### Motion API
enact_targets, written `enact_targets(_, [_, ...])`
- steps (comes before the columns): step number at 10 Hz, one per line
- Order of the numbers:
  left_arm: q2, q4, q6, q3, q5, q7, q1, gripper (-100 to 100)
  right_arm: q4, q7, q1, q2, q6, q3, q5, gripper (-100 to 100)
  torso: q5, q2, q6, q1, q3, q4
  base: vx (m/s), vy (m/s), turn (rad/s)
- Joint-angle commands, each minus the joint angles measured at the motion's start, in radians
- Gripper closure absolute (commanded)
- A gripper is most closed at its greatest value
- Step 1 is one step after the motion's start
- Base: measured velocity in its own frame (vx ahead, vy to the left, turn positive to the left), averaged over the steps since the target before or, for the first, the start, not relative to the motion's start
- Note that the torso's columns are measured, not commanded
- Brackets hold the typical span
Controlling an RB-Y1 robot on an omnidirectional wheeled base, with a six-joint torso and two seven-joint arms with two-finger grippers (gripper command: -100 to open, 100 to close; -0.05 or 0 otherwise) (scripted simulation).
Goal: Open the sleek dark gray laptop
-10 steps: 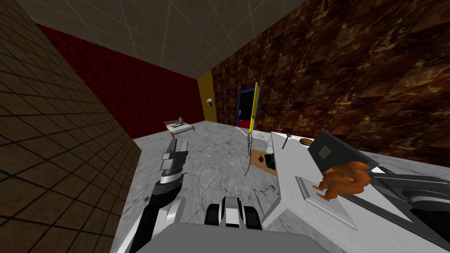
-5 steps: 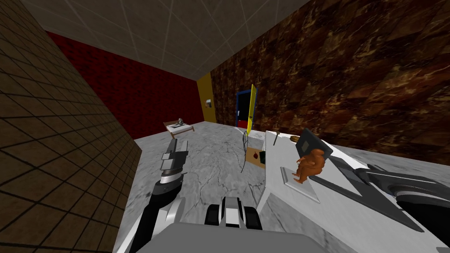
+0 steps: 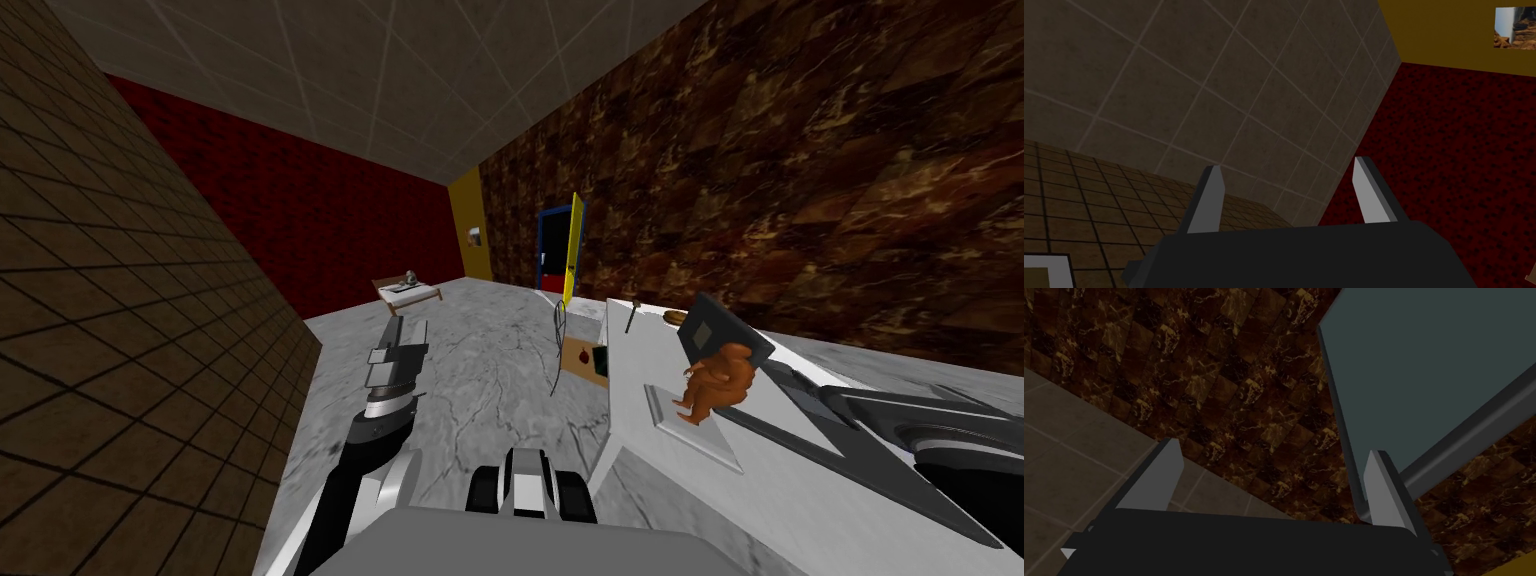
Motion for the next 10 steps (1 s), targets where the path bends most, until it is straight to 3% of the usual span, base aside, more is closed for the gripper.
enact_targets(1, [0.000, 0.000, 0.000, 0.000, 0.000, 0.000, 0.000, 0, -0.020, 0.040, 0.044, -0.019, 0.025, -0.003, 0.033, -100, -0.001, 0.003, 0.000, -0.002, 0.002, 0.001, 0.138, 0.122, 0.004])
enact_targets(4, [0.000, 0.000, 0.000, 0.000, 0.000, 0.000, 0.000, 0, -0.046, 0.086, 0.099, -0.042, 0.057, -0.005, 0.071, -100, -0.002, 0.005, 0.000, -0.005, 0.003, 0.002, 0.149, 0.110, -0.003])
enact_targets(6, [0.000, 0.000, 0.000, 0.000, 0.000, 0.000, 0.000, 0, -0.040, 0.078, 0.091, -0.037, 0.051, -0.006, 0.065, -100, -0.003, 0.007, -0.001, -0.007, 0.005, 0.002, 0.035, 0.025, -0.007])
enact_targets(7, [0.000, 0.000, 0.000, 0.000, 0.000, 0.000, 0.000, 0, -0.040, 0.078, 0.091, -0.037, 0.051, -0.006, 0.065, 100, -0.003, 0.009, 0.000, -0.007, 0.006, 0.003, 0.006, 0.005, 0.008])
enact_targets(10, [0.000, 0.000, 0.000, 0.000, 0.000, 0.000, -0.001, 0, -0.010, 0.017, 0.043, -0.020, 0.026, -0.008, 0.007, 100, -0.002, 0.008, 0.000, -0.007, 0.005, 0.002, -0.083, -0.078, -0.015])
